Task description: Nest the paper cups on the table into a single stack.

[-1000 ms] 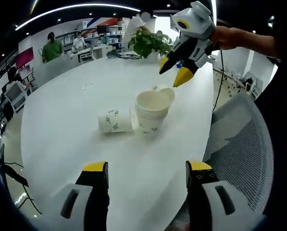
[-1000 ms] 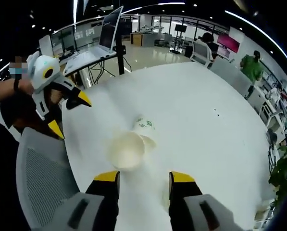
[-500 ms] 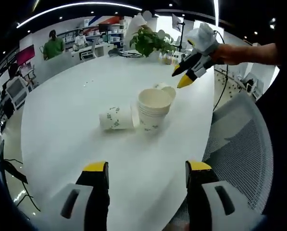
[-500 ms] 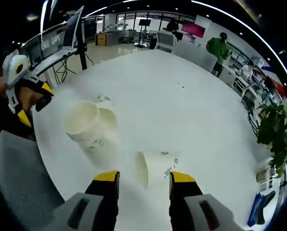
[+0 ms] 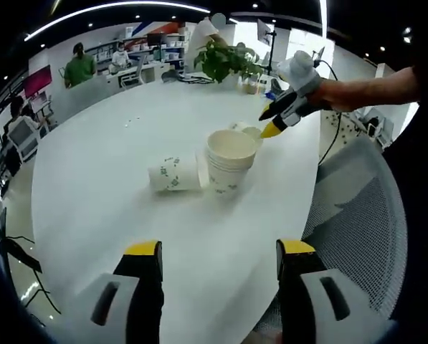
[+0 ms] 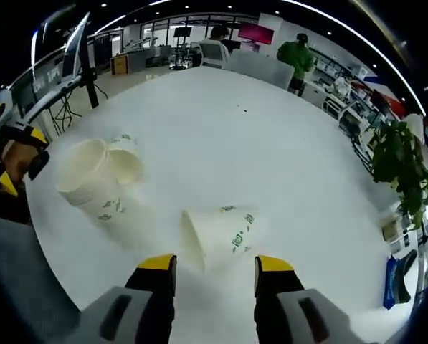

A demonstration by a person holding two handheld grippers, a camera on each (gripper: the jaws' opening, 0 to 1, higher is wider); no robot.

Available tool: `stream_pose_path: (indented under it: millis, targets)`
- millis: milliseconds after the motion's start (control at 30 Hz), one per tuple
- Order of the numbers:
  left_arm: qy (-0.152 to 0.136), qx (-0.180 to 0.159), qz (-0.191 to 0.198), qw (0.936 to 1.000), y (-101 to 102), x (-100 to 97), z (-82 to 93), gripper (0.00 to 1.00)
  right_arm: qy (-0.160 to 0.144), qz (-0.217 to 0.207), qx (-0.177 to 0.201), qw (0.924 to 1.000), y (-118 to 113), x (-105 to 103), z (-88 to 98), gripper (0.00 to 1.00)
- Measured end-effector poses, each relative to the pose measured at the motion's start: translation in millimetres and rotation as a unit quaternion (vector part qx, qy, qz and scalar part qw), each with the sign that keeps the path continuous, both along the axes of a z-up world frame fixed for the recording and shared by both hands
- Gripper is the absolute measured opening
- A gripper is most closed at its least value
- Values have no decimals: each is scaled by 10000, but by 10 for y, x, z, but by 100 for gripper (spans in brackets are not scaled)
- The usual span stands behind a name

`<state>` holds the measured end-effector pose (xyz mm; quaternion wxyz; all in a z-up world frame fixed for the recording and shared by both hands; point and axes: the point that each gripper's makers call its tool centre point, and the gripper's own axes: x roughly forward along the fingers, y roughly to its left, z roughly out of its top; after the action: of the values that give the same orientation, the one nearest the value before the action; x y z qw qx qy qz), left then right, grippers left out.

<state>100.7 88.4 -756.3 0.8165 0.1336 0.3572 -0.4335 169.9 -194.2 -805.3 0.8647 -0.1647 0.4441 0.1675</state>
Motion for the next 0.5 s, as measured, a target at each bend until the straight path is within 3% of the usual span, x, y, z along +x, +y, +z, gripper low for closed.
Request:
stream_pose_path:
  millis: [500]
  targets:
    - [76,37,90,9999,116,17,-65,62,-429,-678,-290,9964,-73,256,-227,44]
